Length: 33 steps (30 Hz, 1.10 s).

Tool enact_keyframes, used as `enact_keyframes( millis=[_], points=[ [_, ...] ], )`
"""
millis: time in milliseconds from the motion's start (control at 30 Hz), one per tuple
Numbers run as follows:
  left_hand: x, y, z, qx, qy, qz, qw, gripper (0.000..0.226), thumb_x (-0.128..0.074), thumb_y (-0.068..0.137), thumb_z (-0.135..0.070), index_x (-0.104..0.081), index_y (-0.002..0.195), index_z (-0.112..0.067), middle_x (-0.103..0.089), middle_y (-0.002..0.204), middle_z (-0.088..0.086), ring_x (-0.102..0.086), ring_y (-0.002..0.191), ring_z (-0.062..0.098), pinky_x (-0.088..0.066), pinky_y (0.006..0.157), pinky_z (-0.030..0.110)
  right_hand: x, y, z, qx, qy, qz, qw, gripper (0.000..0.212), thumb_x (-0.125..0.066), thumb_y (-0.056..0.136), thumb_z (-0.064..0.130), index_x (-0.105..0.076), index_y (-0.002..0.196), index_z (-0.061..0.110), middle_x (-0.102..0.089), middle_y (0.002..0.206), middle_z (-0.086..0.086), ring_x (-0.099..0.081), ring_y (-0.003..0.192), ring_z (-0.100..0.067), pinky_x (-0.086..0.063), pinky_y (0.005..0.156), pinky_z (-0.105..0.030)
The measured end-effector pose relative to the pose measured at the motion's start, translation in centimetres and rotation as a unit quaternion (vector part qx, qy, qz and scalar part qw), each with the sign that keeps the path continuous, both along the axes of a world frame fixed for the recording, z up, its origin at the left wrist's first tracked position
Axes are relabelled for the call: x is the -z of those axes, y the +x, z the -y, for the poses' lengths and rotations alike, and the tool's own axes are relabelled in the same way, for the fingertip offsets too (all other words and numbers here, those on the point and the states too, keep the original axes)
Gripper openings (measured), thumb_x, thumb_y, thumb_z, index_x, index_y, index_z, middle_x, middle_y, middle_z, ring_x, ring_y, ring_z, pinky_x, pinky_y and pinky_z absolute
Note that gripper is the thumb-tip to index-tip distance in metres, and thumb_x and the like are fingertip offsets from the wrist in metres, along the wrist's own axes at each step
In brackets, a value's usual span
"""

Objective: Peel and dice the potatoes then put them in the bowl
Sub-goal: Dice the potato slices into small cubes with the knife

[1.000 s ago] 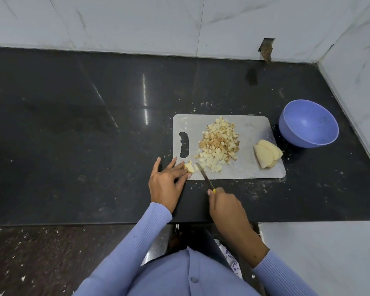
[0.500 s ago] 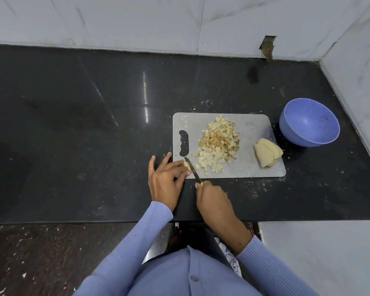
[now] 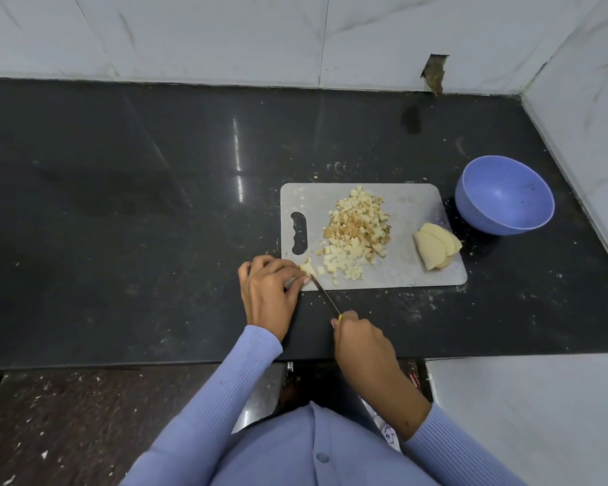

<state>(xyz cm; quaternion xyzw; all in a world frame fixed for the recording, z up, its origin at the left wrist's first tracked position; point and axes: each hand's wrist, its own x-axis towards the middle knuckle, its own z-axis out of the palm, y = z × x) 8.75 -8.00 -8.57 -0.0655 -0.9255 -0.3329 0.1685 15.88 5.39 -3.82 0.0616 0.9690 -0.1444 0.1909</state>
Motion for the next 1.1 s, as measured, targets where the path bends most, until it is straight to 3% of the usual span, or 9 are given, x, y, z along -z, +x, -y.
enact_keyframes(
  millis=[167, 267, 400, 600, 700, 833, 933, 1000, 1100],
  points=[
    [-0.5, -0.4, 0.1, 0.031, 0.111, 0.103, 0.988, 0.018, -0.084, 0.067, -0.009, -0.075, 0.082, -0.012, -0.066, 0.079, -0.003, -0.056, 0.069, 0.013, -0.053, 0.068, 0.033, -0.4, 0.8, -2.5, -0.002, -0.017, 0.021, 1.000, 0.033, -0.026, 0.103, 0.036, -0.047, 0.098, 0.012, -0.061, 0.093, -0.008, -0.060, 0.088, -0.027, -0.034, 0.064, -0.028],
    [-1.0, -1.0, -0.2, 0.025, 0.159, 0.165, 0.973, 0.040, -0.085, 0.064, -0.002, -0.072, 0.101, -0.011, -0.062, 0.082, 0.001, -0.061, 0.067, 0.014, -0.056, 0.070, 0.027, -0.4, 0.3, -4.4, 0.033, -0.067, 0.003, 0.997, 0.033, -0.031, 0.102, 0.037, -0.040, 0.078, 0.017, -0.049, 0.069, 0.001, -0.054, 0.070, -0.022, -0.035, 0.061, -0.028],
    [-1.3, -2.1, -1.1, 0.028, 0.141, 0.198, 0.970, 0.036, -0.085, 0.064, -0.003, -0.072, 0.098, -0.006, -0.063, 0.086, 0.004, -0.064, 0.073, 0.016, -0.057, 0.073, 0.028, -0.3, -1.2, -6.1, 0.093, -0.106, -0.027, 0.990, 0.038, -0.037, 0.101, 0.035, -0.038, 0.066, 0.020, -0.047, 0.064, 0.001, -0.048, 0.064, -0.019, -0.034, 0.061, -0.030],
    [-1.8, -4.4, -4.0, 0.055, 0.125, 0.178, 0.974, 0.029, -0.082, 0.070, -0.005, -0.072, 0.097, -0.004, -0.064, 0.090, 0.005, -0.062, 0.074, 0.015, -0.054, 0.076, 0.023, -0.1, -2.9, -6.9, 0.161, -0.137, -0.073, 0.975, 0.037, -0.041, 0.099, 0.038, -0.044, 0.070, 0.015, -0.049, 0.065, 0.000, -0.048, 0.061, -0.015, -0.039, 0.059, -0.032],
    [-1.8, -5.2, -4.8, 0.059, 0.139, 0.164, 0.975, 0.019, -0.079, 0.074, -0.005, -0.073, 0.092, -0.004, -0.064, 0.090, 0.003, -0.061, 0.073, 0.013, -0.050, 0.071, 0.011, 0.0, -3.6, -6.1, 0.168, -0.132, -0.139, 0.967, 0.035, -0.056, 0.091, 0.044, -0.042, 0.077, 0.014, -0.048, 0.065, 0.002, -0.046, 0.059, -0.012, -0.034, 0.051, -0.027],
    [-1.9, -5.7, -5.2, 0.055, 0.190, 0.192, 0.961, 0.013, -0.074, 0.078, -0.002, -0.074, 0.088, -0.009, -0.070, 0.089, 0.003, -0.064, 0.076, 0.012, -0.054, 0.075, 0.018, 0.6, -5.3, -4.7, 0.163, -0.144, -0.161, 0.963, 0.045, -0.076, 0.075, 0.040, -0.039, 0.084, 0.015, -0.053, 0.071, 0.002, -0.051, 0.064, -0.016, -0.036, 0.052, -0.028],
    [-2.3, -5.8, -4.2, 0.078, 0.221, 0.244, 0.941, 0.020, -0.075, 0.075, 0.001, -0.074, 0.090, -0.012, -0.071, 0.094, 0.001, -0.067, 0.082, 0.013, -0.053, 0.074, 0.014, 1.1, -6.6, -4.1, 0.170, -0.146, -0.179, 0.958, 0.044, -0.079, 0.074, 0.030, -0.039, 0.085, 0.016, -0.056, 0.076, 0.002, -0.051, 0.066, -0.014, -0.027, 0.049, -0.019],
    [-2.6, -5.7, -3.1, 0.105, 0.224, 0.248, 0.937, 0.029, -0.081, 0.066, 0.004, -0.074, 0.090, -0.012, -0.070, 0.090, 0.004, -0.066, 0.078, 0.017, -0.053, 0.072, 0.015, 1.4, -7.5, -4.0, 0.172, -0.141, -0.197, 0.955, 0.040, -0.076, 0.078, 0.025, -0.039, 0.088, 0.017, -0.060, 0.078, 0.001, -0.055, 0.069, -0.015, -0.029, 0.051, -0.021],
    [-2.7, -5.2, -2.0, 0.148, 0.156, 0.258, 0.942, 0.042, -0.090, 0.053, -0.003, -0.074, 0.092, -0.009, -0.065, 0.081, 0.007, -0.057, 0.065, 0.012, -0.051, 0.065, 0.015, 1.3, -8.6, -4.2, 0.171, -0.151, -0.229, 0.946, 0.032, -0.071, 0.084, 0.017, -0.040, 0.089, 0.017, -0.063, 0.079, -0.002, -0.060, 0.073, -0.018, -0.036, 0.059, -0.024]
  ],
)
